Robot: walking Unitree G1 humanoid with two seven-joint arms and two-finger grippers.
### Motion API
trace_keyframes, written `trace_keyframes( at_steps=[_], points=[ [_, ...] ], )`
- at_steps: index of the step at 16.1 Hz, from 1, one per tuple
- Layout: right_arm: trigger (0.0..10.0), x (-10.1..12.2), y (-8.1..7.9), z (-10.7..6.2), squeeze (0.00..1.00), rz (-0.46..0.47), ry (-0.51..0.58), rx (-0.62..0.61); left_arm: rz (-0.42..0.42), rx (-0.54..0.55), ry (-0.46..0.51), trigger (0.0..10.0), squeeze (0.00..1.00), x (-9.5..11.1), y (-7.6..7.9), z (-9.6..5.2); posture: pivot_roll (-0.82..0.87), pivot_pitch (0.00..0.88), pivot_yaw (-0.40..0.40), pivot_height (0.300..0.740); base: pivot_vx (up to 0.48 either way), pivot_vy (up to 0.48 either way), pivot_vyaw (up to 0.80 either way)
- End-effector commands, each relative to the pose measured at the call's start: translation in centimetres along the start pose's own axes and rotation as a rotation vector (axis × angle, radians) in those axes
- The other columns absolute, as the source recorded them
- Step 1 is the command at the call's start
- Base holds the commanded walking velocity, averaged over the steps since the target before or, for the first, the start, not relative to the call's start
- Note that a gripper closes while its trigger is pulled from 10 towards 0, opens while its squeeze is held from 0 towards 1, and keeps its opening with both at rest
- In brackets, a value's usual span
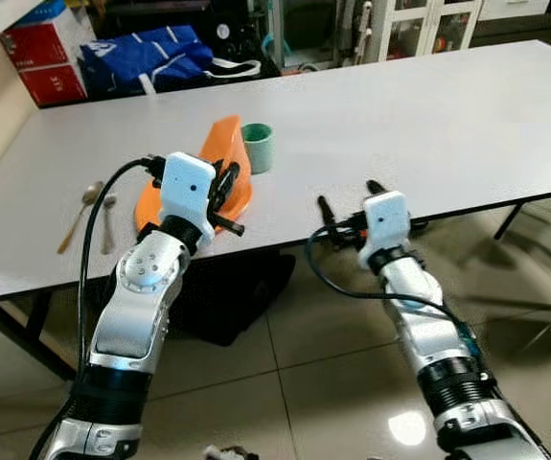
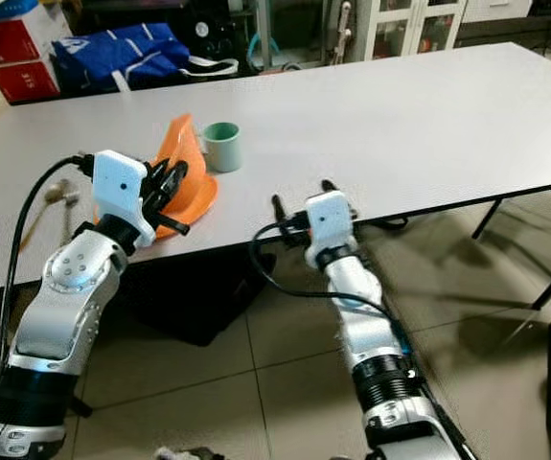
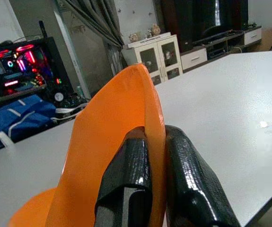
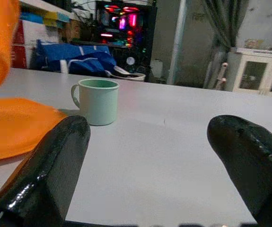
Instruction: Setting the table
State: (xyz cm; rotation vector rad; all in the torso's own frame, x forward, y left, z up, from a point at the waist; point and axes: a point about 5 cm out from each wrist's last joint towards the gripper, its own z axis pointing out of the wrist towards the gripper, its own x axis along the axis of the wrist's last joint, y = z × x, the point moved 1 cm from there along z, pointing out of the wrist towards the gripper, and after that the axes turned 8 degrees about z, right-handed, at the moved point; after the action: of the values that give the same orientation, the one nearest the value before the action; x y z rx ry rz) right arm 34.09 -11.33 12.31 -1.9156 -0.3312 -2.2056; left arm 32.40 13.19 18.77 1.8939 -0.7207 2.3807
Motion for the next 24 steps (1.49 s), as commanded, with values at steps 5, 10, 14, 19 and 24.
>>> trace_keyframes(
  at_steps=[5,10,14,19,24],
  points=[
    [10.0,-0.3,-0.8,0.0,0.00,0.019,-0.017,0.023,0.084,0.040,0.009,0.0,0.00,0.8,-1.5,0.5,-0.11,0.000,0.107,0.736,0.253,0.256,-0.73],
    [10.0,-0.3,-1.0,-0.2,0.00,0.013,-0.008,0.029,0.164,-0.018,0.014,0.0,0.00,1.3,-1.4,1.3,-0.11,0.000,0.116,0.736,0.277,0.000,0.00],
    [10.0,-0.4,-1.3,-0.4,0.00,0.019,-0.005,0.030,0.282,-0.013,-0.003,0.0,0.00,1.8,-4.0,2.2,-0.12,0.000,0.134,0.736,0.000,0.000,0.00],
    [10.0,-0.5,-1.1,-0.8,0.00,0.017,-0.008,0.026,0.400,0.076,0.015,0.0,0.00,3.6,-8.0,2.8,-0.13,0.000,0.139,0.736,0.000,0.000,0.00],
    [10.0,-0.7,-1.1,-1.0,0.00,0.011,-0.018,0.034,0.578,0.039,0.008,0.0,0.00,3.6,-9.3,2.9,-0.13,0.000,0.133,0.736,0.000,0.000,0.00]
  ],
)
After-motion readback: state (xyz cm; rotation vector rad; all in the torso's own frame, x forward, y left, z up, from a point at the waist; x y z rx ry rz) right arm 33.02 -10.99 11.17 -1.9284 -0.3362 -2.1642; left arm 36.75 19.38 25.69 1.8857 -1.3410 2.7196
